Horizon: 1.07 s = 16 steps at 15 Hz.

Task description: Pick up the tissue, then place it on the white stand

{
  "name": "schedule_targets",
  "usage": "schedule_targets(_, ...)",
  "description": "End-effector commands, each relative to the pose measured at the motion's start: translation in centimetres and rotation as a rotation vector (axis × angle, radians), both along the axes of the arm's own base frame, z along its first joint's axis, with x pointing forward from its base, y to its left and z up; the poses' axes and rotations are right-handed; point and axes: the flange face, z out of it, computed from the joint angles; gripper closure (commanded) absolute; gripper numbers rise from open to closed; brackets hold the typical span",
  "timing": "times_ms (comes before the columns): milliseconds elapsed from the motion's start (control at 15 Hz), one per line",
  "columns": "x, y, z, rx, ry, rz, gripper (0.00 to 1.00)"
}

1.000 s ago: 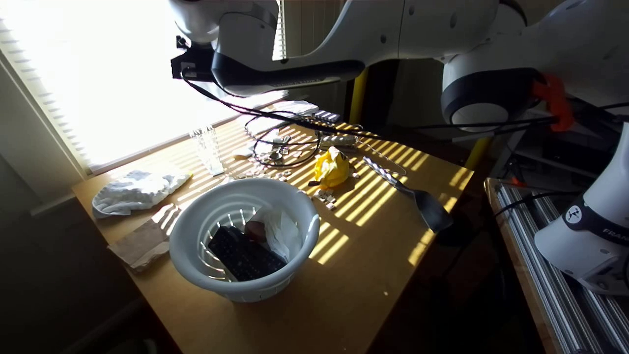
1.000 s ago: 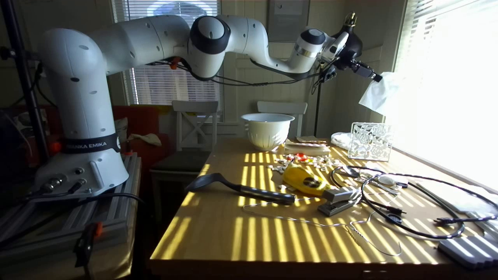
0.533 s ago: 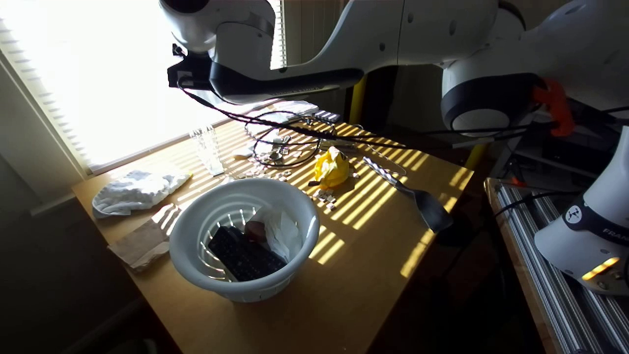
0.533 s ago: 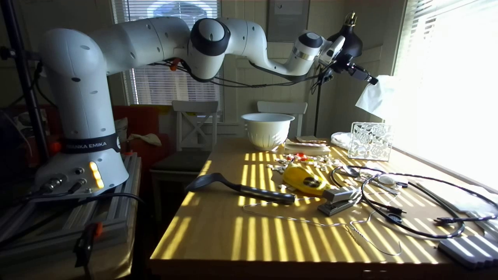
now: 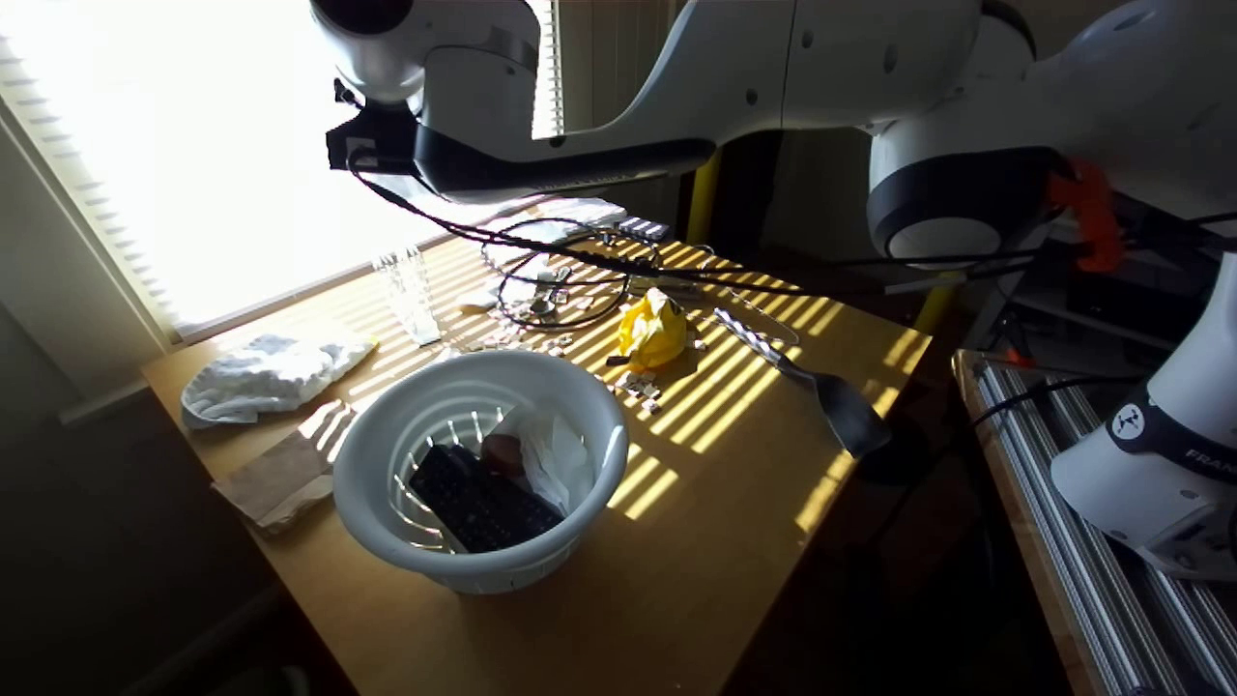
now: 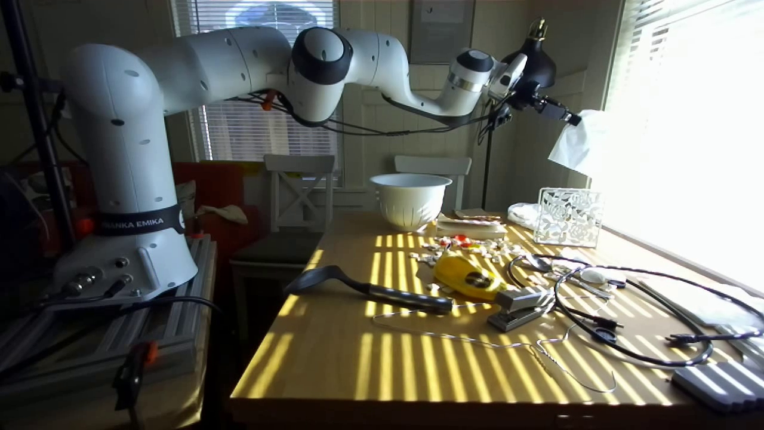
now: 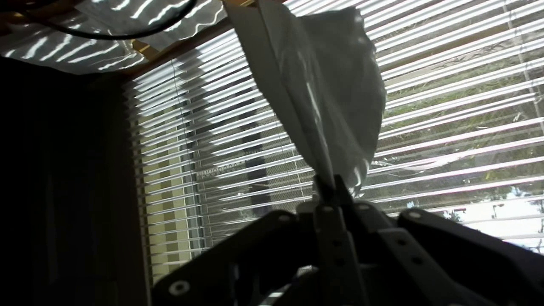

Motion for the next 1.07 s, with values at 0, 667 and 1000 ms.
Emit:
schedule_targets(0, 0.0, -0.2, 0.1, 0.000, 0.001, -0.001, 0.99)
schedule_targets(667, -0.9, 0.7, -0.7, 0.035, -0.110, -0.225, 1.00)
schedule_targets(1000, -0.5, 2.5, -0.7, 0.014, -0.128, -0.146, 1.00)
